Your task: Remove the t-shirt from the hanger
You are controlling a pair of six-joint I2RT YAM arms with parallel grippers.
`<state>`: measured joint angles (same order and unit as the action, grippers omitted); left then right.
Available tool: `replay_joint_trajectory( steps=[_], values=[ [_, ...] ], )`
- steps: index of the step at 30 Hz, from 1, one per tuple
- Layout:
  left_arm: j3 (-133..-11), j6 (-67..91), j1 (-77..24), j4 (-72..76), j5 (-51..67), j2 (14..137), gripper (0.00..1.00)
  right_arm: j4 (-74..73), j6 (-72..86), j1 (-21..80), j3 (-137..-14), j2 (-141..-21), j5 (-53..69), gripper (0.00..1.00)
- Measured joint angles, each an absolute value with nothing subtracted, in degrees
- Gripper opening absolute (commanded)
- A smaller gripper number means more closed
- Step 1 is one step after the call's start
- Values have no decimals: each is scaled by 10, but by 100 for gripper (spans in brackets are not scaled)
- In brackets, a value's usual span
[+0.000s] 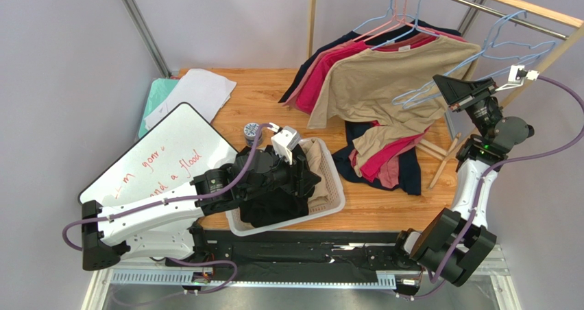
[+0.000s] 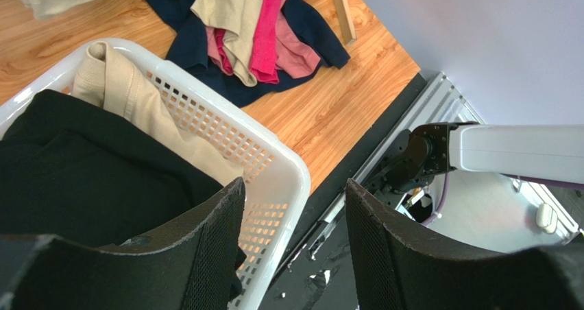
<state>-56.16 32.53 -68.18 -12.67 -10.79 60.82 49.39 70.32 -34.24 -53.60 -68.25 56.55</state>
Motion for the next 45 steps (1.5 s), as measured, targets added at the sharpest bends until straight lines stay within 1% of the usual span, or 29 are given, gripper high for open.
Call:
replay_joint_trajectory(
  steps=[4, 7, 17, 19, 21, 22, 23, 24, 26, 27, 28, 32, 36, 39, 42, 45],
  values=[
    [-562, 325, -682, -127, -106, 608, 61, 486, 710, -343, -533, -682, 567, 0],
    [-562, 325, -682, -127, -106, 609, 61, 454, 713, -343, -533, -674, 566, 0],
    [-561, 328, -682, -126, -97, 611, 61, 252, 688, -343, -568, -634, 549, 0],
    [-561, 329, -682, -126, -95, 611, 61, 224, 678, -343, -574, -627, 549, 11],
    [-559, 329, -682, -126, -95, 611, 61, 193, 667, -343, -580, -623, 548, 25],
    [-559, 329, -682, -126, -95, 611, 61, 174, 660, -343, -583, -620, 547, 40],
    [-558, 329, -682, -126, -95, 611, 61, 147, 647, -342, -587, -618, 545, 47],
    [-557, 329, -682, -126, -95, 611, 61, 117, 632, -342, -592, -616, 543, 60],
    [-557, 329, -682, -126, -94, 610, 61, 37, 588, -338, -612, -610, 529, 73],
    [-557, 329, -682, -125, -93, 609, 61, -17, 554, -332, -628, -607, 510, 97],
    [-555, 329, -682, -124, -91, 608, 61, -72, 520, -324, -649, -601, 483, 100],
    [-545, 329, -682, -110, -84, 605, 61, -231, 407, -291, -717, -569, 397, 100],
    [-528, 329, -682, -96, -69, 598, 61, -326, 335, -281, -749, -536, 331, 100],
    [-516, 327, -682, -94, -60, 584, 62, -405, 291, -252, -761, -506, 253, 100],
    [-508, 323, -682, -94, -58, 559, 62, -470, 256, -169, -790, -489, 172, 100],
    [-500, 320, -682, -93, -59, 529, 62, -522, 230, -55, -826, -485, 86, 100]
  ],
)
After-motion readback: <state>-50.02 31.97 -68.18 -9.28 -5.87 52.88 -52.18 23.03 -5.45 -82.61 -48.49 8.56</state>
